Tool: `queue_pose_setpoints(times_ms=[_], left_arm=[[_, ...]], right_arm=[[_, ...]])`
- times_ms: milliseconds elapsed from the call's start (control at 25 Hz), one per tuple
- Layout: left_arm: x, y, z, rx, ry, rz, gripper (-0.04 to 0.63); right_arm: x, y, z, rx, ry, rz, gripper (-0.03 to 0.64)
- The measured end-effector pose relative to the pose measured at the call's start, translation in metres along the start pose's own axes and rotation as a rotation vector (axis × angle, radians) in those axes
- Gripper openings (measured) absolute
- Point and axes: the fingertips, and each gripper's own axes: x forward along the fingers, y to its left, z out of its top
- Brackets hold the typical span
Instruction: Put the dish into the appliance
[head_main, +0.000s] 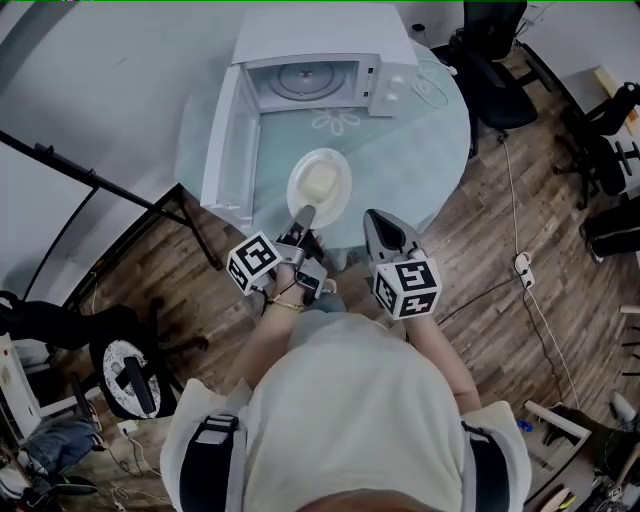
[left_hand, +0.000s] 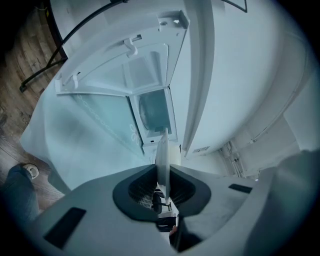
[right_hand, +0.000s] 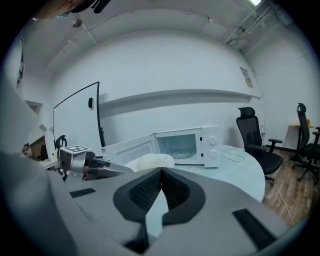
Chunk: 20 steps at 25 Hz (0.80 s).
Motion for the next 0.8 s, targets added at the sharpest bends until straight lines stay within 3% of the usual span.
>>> queue_pose_setpoints(times_ms=[800], left_arm=[[0.097,-0.001,0.086,-0.009,0.048,0.004,0.038]], right_arm=[[0.104,-0.025,0.045,0.025,-0.020,-0.065,0.006]])
